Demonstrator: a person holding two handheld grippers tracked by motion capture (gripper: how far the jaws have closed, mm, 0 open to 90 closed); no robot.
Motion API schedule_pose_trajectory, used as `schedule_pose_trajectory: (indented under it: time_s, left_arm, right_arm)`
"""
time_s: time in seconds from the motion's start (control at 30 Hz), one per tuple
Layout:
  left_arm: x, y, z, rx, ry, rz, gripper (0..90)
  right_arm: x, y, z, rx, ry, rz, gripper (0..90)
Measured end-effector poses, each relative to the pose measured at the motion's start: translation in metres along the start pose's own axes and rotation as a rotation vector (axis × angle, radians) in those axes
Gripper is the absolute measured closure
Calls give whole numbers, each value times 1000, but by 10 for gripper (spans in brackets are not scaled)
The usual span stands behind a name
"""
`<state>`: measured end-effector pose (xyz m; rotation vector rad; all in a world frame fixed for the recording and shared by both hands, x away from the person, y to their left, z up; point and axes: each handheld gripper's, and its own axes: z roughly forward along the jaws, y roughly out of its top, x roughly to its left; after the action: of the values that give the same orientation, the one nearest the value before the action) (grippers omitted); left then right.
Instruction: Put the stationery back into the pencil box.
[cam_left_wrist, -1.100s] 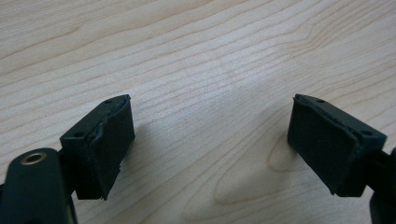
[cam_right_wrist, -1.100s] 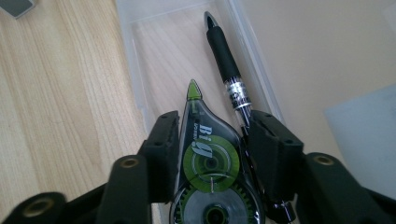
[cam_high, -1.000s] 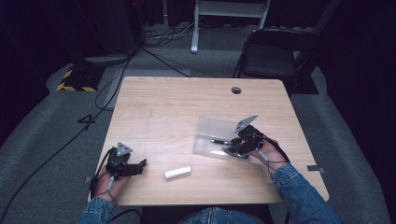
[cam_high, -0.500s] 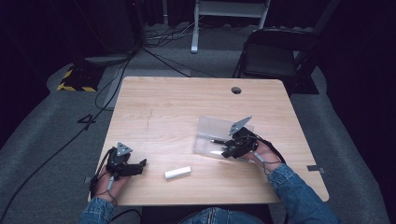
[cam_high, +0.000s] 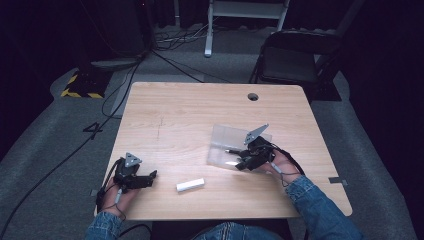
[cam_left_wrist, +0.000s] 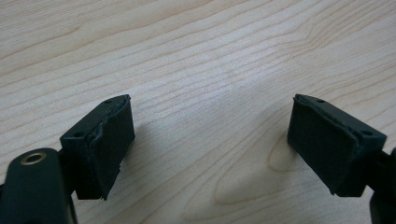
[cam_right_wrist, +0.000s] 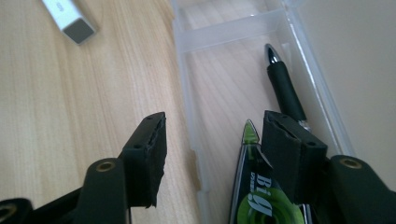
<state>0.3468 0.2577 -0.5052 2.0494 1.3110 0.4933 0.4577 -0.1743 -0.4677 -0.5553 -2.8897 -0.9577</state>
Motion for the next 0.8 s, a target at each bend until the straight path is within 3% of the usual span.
schedule_pose_trajectory:
  time_s: [0.17,0.8]
  left_arm:
    - [0,0,0,0,0,0,152]
    - [0,0,0,0,0,0,152]
  right_arm:
    - [2,1,6,24,-15,-21,393]
    - [8,-1,1,52,22,-38,417]
